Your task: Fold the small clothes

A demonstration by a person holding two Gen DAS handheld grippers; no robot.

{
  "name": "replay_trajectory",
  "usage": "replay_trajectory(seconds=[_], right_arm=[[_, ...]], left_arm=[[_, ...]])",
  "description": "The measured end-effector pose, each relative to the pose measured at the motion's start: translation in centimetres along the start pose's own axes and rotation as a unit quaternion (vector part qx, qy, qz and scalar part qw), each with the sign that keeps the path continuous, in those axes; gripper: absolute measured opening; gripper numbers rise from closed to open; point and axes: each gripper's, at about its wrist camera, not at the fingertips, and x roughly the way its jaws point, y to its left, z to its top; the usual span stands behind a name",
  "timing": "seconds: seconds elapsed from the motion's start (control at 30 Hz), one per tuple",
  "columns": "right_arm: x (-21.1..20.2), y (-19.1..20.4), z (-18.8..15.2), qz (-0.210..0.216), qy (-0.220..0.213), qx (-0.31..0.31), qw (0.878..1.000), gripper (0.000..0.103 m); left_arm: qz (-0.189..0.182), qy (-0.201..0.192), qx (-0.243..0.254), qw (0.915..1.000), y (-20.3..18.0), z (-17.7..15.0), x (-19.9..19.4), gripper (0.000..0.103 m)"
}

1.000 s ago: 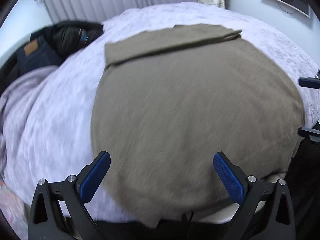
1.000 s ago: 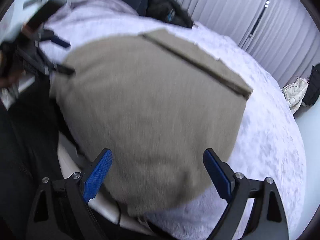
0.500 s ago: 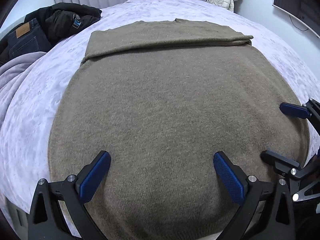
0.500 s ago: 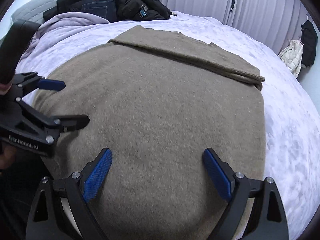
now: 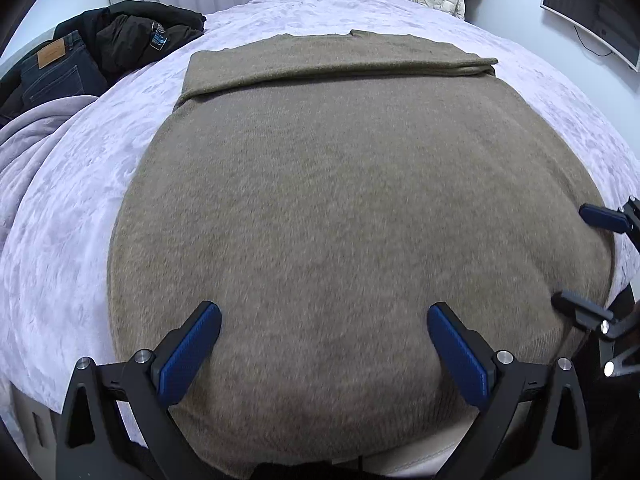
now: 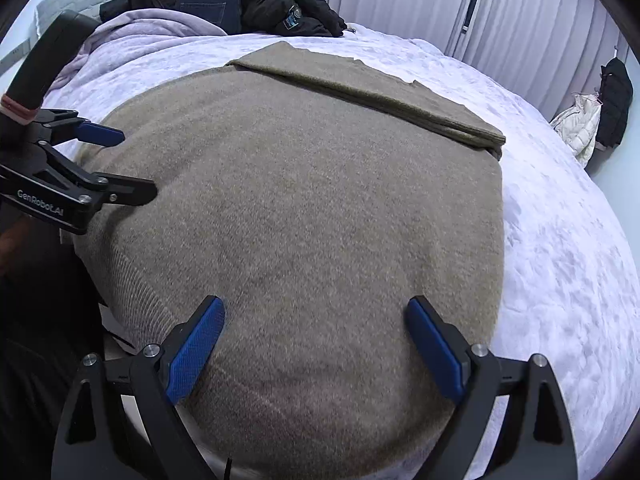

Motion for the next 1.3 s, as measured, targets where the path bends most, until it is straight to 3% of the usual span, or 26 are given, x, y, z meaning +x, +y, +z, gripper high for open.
replay_trajectory(seconds=[0.17,0.3,0.47,0.57,0.8,0.87,0.93,1.03,1.3], right_arm=[[-0.3,0.6,-0.7,-0.018,0.010,-0.011,1.000,0.094],[-1.3,0.3,-0.2,-0.007,0.034,-0.023,0.999,0.094],[-2.0,-1.9,4.9,0.008,-0.026,0.007,1.000,0.094],[0.2,-2.2,8.9,-0.010,-0.045,-0.005,0.999,0.094],[7.8,-4.8,15.9,-0.024,0.010,0.030,0.999,0.094],[10.2,-6.0,16.4,-0.030,0.041,0.061,0.997,0.094],[11.9,-7.3,15.7,-0.004,0.077,0.110,0.991,0.094],[10.2,-7.0,13.6,0.002,0.049,0.105,0.993,0.094],[4.6,-4.5,5.9,-0.011,-0.022,0.082,0.996,0.094]], left_arm=[[0.011,-0.001,0.011,0.9999,0.1,-1.7,-0.4,0.103],[0.005,0.002,0.009,0.9999,0.3,-0.5,-1.8,0.103],[0.011,-0.050,0.021,0.9985,0.1,5.8,-1.8,0.103],[0.004,-0.035,-0.006,0.9994,0.6,10.2,0.5,0.103],[0.011,0.026,-0.073,0.9969,3.0,16.8,6.9,0.103],[0.006,0.069,-0.087,0.9938,3.4,16.2,9.0,0.103],[0.011,0.055,-0.059,0.9966,2.8,14.4,8.6,0.103],[0.025,0.025,-0.022,0.9991,1.7,10.7,6.4,0.103],[0.012,-0.024,-0.051,0.9983,1.9,3.0,2.0,0.103]])
